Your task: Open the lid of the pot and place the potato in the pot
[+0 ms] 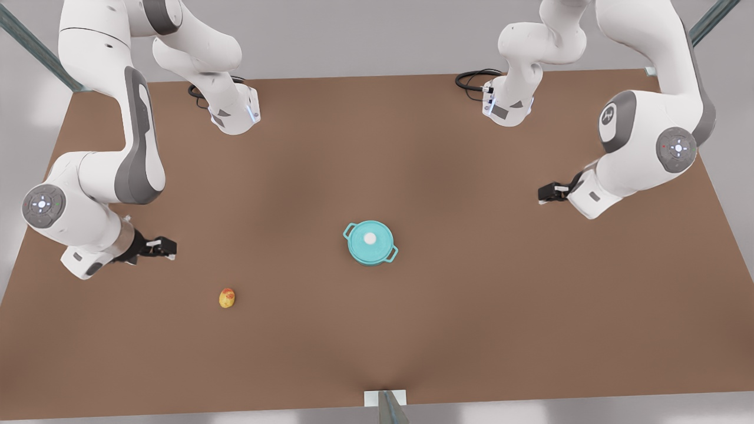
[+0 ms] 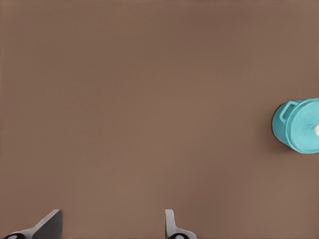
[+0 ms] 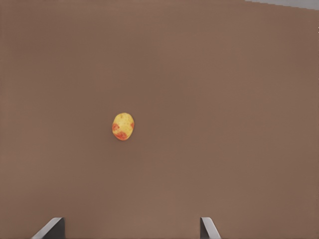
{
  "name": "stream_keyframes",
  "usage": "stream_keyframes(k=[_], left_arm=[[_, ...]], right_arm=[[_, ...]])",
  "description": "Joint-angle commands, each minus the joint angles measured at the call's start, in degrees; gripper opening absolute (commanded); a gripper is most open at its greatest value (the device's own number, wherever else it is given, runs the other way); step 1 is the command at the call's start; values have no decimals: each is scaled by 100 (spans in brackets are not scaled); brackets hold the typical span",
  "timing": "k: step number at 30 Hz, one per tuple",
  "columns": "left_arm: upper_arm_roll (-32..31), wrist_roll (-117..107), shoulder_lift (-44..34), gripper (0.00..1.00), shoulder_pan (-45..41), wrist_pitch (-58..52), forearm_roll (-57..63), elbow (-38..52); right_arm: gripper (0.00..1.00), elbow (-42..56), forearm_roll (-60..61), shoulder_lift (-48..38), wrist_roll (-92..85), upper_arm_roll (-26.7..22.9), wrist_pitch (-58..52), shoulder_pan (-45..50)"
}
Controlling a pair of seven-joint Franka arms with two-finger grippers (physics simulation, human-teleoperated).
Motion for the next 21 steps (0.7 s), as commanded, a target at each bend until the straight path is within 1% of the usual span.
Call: stream_keyframes(k=[1,3,4,5,6,7,8,9,10,11,12,14,15,16,17,18,19,20,21], left_arm=[[-5,-159,6,100,14,400,-29,-4],[-57,-168,50,100,6,400,-47,118],[-250,-185,164,100,-38,400,14,180],[-724,-404,322,100,-283,452,-29,320],[-1304,-1589,954,100,-477,365,-29,1259],[-1973,-2917,1684,100,-679,189,120,2218],[-2000,-3779,2054,100,-1329,224,673,2553],[-2000,-4403,2300,100,-1874,347,1104,2589],[-2000,-5501,2669,100,-2393,953,1465,2702],[-1974,-6107,3098,100,-2770,1024,1596,3079],[-1947,-6846,3696,100,-3219,989,2063,3712],[-1956,-6944,3786,100,-3246,1006,2072,3731],[-1956,-6979,3821,100,-3237,1015,2080,3679],[-1947,-7041,3917,100,-3238,1050,2098,3661],[-1947,-7093,3953,100,-3246,1216,2098,3661],[-1947,-7331,4146,100,-3246,1770,2150,3670],[-1921,-7305,4278,100,-3229,2192,2493,3670],[-1772,-7156,4357,100,-3229,2544,2555,3678],[-1754,-7094,4357,100,-3229,2536,2573,3661]], right_arm=[[100,6,4,0,-511,5,377,1],[100,6,4,-8,-511,5,377,1],[100,6,4,0,-511,5,377,1],[100,6,4,0,-468,5,377,71],[100,6,4,27,-345,5,377,97],[100,6,4,36,85,5,386,422],[100,14,4,88,648,5,421,730],[100,85,4,132,842,5,412,923],[100,146,13,185,1026,5,412,1117],[100,155,-5,237,1324,5,412,1161],[100,190,4,290,1458,5,412,1258],[100,304,4,343,1405,-13,439,1240],[100,682,13,650,1475,-13,439,1249],[96,858,22,808,1685,-13,439,1249],[98,972,13,1001,1948,-13,439,1249],[99,990,22,1266,2310,-48,439,1231],[99,981,22,1389,2530,-48,439,1231],[99,981,57,1442,2547,-48,439,1231],[100,981,13,1521,2512,-48,456,1231]])
